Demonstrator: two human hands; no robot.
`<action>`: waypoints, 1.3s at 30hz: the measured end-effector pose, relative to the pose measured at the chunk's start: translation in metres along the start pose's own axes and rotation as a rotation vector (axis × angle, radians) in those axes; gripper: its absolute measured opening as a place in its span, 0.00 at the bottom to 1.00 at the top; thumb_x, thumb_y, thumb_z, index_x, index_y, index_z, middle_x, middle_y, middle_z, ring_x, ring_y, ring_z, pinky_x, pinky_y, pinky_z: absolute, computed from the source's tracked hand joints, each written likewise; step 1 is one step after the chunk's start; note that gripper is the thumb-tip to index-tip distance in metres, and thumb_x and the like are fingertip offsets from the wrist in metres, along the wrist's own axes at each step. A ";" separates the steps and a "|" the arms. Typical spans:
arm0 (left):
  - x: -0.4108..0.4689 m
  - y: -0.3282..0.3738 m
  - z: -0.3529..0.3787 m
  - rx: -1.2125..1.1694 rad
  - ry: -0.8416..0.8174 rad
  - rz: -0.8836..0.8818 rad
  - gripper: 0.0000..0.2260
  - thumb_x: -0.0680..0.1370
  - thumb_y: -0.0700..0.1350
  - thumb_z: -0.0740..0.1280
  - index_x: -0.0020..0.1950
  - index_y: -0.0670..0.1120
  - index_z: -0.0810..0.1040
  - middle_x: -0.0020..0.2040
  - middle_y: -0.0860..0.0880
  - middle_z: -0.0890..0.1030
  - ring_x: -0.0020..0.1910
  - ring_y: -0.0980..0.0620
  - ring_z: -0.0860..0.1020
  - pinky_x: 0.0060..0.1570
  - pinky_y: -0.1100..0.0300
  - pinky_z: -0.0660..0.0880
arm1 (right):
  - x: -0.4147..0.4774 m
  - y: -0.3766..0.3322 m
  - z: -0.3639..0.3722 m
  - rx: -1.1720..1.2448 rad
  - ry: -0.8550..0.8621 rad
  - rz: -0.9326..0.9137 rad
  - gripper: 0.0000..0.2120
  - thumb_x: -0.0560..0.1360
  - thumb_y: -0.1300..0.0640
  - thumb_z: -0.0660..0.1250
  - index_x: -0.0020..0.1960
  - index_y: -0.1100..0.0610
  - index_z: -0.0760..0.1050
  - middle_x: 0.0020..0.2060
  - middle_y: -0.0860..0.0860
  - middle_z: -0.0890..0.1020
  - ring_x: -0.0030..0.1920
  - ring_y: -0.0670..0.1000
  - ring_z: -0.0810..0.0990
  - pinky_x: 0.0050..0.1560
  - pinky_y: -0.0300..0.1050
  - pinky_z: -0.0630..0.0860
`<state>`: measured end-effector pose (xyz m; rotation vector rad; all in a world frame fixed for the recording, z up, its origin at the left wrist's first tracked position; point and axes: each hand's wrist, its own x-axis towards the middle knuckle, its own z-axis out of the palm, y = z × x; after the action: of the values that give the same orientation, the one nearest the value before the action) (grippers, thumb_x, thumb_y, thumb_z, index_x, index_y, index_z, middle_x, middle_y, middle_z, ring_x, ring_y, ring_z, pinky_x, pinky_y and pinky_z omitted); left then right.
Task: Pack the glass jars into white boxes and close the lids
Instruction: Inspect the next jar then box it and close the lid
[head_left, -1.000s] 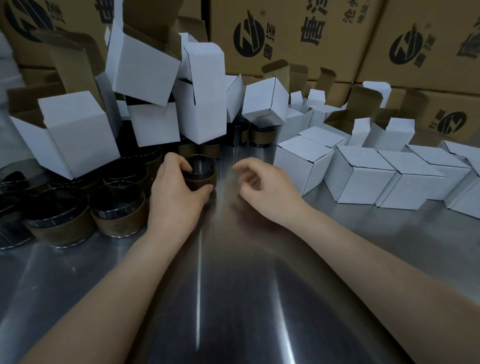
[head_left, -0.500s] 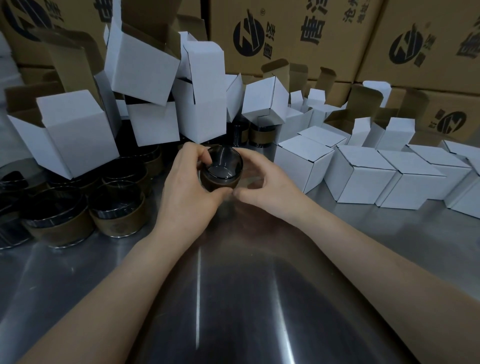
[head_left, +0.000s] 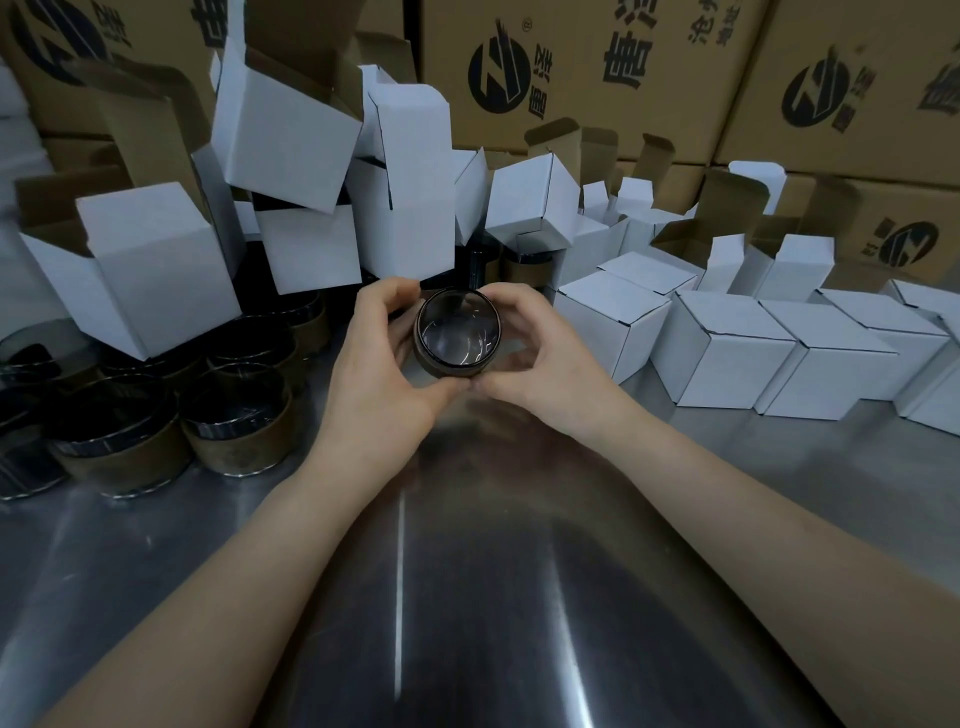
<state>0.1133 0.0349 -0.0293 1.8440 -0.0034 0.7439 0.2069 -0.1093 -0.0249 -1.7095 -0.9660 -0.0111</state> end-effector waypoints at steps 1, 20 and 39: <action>0.000 0.000 0.000 -0.006 -0.003 -0.008 0.35 0.65 0.35 0.79 0.66 0.50 0.66 0.62 0.59 0.72 0.64 0.62 0.74 0.65 0.64 0.69 | 0.000 0.000 0.000 -0.001 0.017 -0.009 0.30 0.64 0.66 0.76 0.58 0.45 0.69 0.55 0.39 0.77 0.60 0.40 0.76 0.57 0.39 0.74; 0.000 0.004 -0.004 0.125 0.017 0.058 0.29 0.67 0.43 0.79 0.63 0.56 0.72 0.59 0.62 0.78 0.62 0.64 0.74 0.64 0.64 0.71 | -0.002 -0.005 0.001 -0.240 0.113 -0.202 0.34 0.65 0.66 0.75 0.69 0.56 0.71 0.60 0.46 0.74 0.60 0.43 0.74 0.55 0.33 0.73; -0.002 0.005 -0.003 0.082 0.018 0.077 0.30 0.68 0.41 0.79 0.65 0.55 0.72 0.62 0.61 0.77 0.64 0.65 0.73 0.66 0.62 0.70 | -0.005 -0.014 0.003 -0.237 0.148 -0.240 0.29 0.67 0.68 0.76 0.66 0.58 0.73 0.62 0.47 0.74 0.65 0.46 0.72 0.62 0.39 0.73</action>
<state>0.1082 0.0344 -0.0254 1.9239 -0.0328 0.8252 0.1940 -0.1091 -0.0165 -1.7682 -1.0853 -0.4185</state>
